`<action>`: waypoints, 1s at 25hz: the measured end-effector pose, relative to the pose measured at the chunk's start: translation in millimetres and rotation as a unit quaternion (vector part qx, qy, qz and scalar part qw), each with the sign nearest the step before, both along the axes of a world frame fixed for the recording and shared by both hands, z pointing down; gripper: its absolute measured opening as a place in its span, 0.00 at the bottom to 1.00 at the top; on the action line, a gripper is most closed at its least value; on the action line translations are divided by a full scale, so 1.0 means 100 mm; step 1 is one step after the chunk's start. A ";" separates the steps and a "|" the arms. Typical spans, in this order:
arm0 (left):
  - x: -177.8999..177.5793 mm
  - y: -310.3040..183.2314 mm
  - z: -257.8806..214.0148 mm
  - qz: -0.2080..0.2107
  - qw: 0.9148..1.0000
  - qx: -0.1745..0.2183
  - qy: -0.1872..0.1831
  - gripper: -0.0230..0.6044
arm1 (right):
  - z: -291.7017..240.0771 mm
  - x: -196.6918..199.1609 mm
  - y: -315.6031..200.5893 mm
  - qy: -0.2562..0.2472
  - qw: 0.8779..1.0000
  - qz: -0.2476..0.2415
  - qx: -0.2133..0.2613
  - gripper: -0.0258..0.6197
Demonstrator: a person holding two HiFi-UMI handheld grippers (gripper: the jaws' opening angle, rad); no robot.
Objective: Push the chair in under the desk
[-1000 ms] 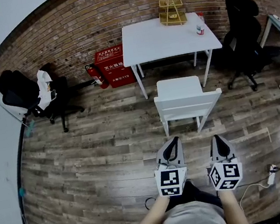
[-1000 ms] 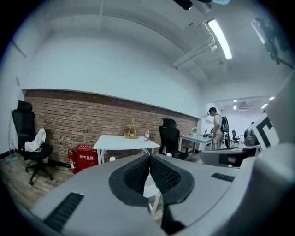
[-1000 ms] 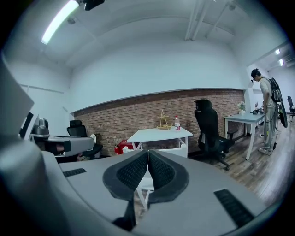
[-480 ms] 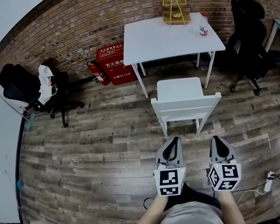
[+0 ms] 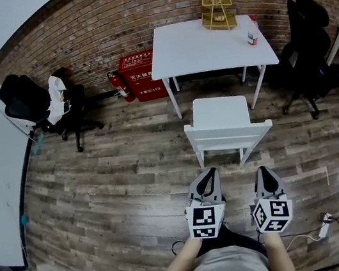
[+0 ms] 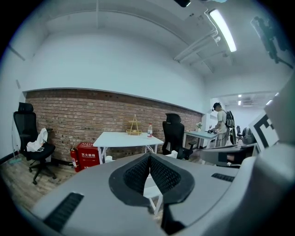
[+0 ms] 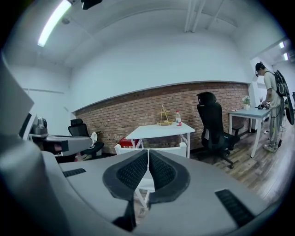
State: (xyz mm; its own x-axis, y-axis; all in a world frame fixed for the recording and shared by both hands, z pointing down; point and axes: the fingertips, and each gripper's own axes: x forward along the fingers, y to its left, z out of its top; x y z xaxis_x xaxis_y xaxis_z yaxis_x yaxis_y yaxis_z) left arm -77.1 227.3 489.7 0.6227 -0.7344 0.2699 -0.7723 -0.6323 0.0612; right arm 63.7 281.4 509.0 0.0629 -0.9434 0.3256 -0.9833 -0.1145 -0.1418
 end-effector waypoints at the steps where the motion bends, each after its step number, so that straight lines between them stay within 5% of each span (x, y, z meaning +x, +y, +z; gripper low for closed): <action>1: 0.00 -0.06 0.01 0.000 1.000 -0.001 -0.001 0.06 | 0.01 0.01 -0.05 -0.002 1.000 0.000 0.000 0.07; 25: 0.13 -1.51 0.16 0.041 0.999 -0.007 -0.028 0.06 | 0.15 0.24 -1.44 0.021 0.999 0.004 -0.034 0.07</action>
State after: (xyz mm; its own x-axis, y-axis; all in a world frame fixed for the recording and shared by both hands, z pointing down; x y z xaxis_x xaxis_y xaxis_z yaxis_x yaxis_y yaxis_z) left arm -63.9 75.9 505.4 0.6635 -0.6779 0.3165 -0.7210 -0.6924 0.0285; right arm 88.0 137.1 524.1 0.0850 -0.9190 0.3851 -0.9873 -0.1299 -0.0920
